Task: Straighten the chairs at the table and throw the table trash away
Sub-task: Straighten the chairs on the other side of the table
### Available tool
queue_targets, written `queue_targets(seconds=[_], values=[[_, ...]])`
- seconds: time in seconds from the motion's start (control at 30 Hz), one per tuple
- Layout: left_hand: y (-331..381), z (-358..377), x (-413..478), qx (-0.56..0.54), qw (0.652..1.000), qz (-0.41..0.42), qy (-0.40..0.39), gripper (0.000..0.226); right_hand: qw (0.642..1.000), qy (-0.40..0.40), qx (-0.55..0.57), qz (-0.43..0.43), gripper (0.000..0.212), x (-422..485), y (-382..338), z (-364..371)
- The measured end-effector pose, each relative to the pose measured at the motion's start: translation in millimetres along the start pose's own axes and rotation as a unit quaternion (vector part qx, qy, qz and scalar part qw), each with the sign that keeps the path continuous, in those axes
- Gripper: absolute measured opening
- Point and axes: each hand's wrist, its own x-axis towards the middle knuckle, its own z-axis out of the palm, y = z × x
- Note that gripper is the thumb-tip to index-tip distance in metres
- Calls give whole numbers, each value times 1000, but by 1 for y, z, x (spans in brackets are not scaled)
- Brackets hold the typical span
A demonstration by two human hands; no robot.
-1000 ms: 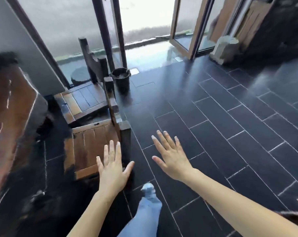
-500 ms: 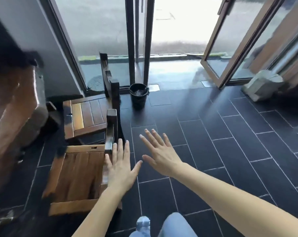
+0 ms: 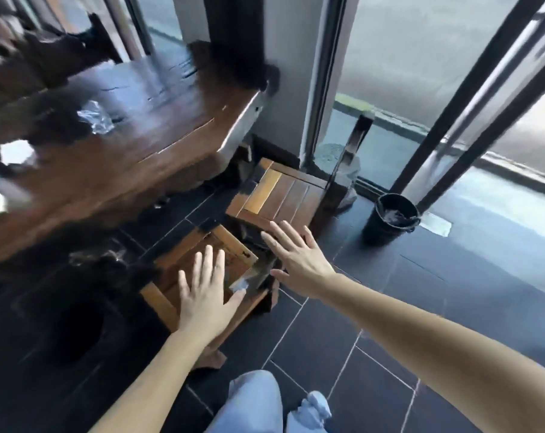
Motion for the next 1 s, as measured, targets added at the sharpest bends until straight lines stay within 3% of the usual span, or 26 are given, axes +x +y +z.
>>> queue_targets(seconds=[0.17, 0.47, 0.57, 0.8, 1.0], values=[[-23, 5, -5, -14, 994, -106, 11, 84, 993, -102, -42, -44, 75, 48, 22, 11], [-52, 6, 37, -28, 983, -181, 19, 86, 984, -110, -72, -116, 79, 116, 27, 14], [-47, 13, 33, -56, 976, -211, 21, 86, 974, -163, -81, -139, 79, 120, 22, 14], [-41, 65, -25, -47, 922, -340, -178, 93, 931, -284, -159, -166, 76, 125, 58, 31], [-44, 84, -40, 25, 948, -313, -62, 80, 930, -240, -196, -197, 67, 130, 59, 41]])
